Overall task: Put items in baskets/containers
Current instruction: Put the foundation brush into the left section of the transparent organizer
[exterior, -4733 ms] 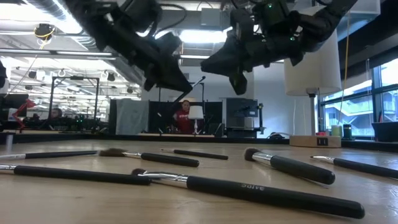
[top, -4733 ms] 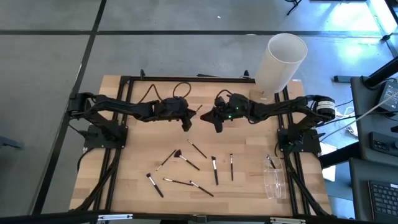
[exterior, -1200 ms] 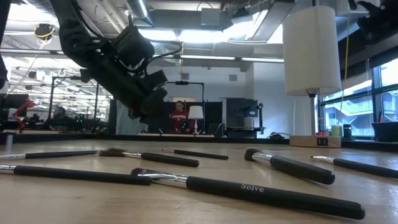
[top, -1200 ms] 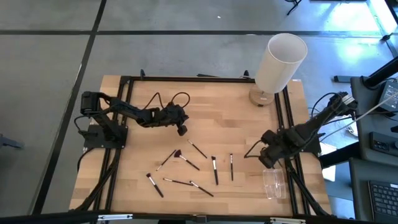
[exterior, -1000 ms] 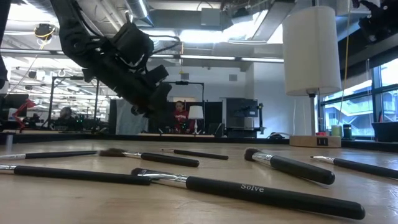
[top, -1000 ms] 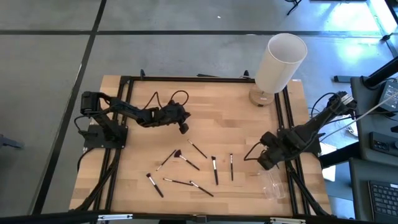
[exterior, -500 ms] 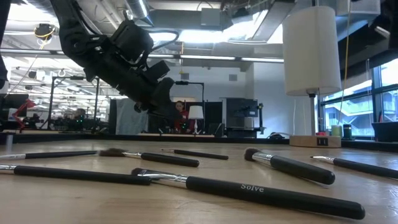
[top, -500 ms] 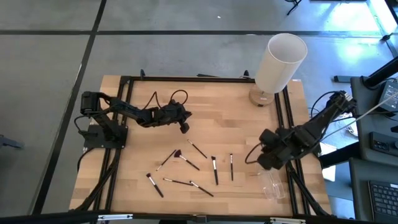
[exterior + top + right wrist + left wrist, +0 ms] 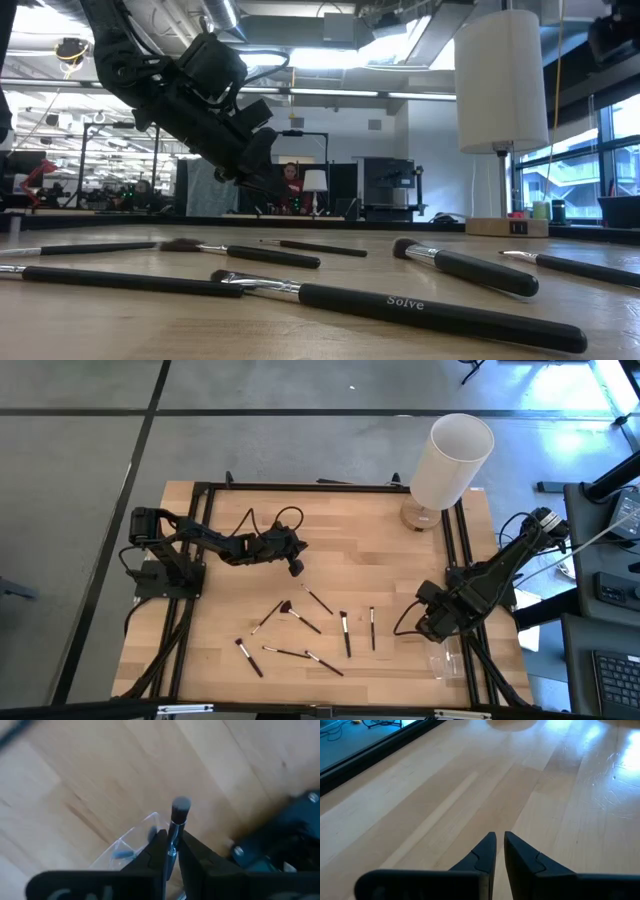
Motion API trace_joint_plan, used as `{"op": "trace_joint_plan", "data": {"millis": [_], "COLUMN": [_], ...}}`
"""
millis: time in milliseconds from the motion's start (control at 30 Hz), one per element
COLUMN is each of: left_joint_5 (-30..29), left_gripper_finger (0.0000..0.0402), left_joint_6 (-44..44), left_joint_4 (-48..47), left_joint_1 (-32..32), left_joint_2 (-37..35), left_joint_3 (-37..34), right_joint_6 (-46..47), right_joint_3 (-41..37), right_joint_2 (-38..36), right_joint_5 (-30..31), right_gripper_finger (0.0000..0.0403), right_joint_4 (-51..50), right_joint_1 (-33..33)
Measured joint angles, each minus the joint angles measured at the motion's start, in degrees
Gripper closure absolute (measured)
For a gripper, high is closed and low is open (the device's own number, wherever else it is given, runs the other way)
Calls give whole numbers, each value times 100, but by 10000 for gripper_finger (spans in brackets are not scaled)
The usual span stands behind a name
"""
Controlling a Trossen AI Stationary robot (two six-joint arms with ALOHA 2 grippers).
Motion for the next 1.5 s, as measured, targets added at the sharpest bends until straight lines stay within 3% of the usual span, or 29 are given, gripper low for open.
{"op": "trace_joint_plan", "data": {"millis": [367,767,867,967,1033,1100,1333,1500], "left_joint_5": [-11,-17,159,575,743,797,784,530], "left_gripper_finger": [370,370,370,370,370,370,370,370], "left_joint_6": [-6,-2,79,275,357,425,665,745], "left_joint_4": [2,4,2,-2,-5,4,-2,-30], "left_joint_1": [0,0,0,0,0,0,13,62], "left_joint_2": [-2,-2,-2,-4,-4,-7,-7,-7], "left_joint_3": [0,0,0,6,61,126,179,179], "right_joint_6": [468,406,114,-271,-516,-726,-710,-573], "right_joint_3": [-4,149,466,840,983,990,675,667], "right_joint_2": [4,1,1,-4,-34,-73,194,854], "right_joint_5": [-75,-39,664,1819,2691,3076,2147,870], "right_gripper_finger": [357,242,235,234,234,234,234,234], "right_joint_4": [-32,-279,-614,-716,-548,-1,2335,2833], "right_joint_1": [242,278,278,275,266,146,-828,-1662]}}
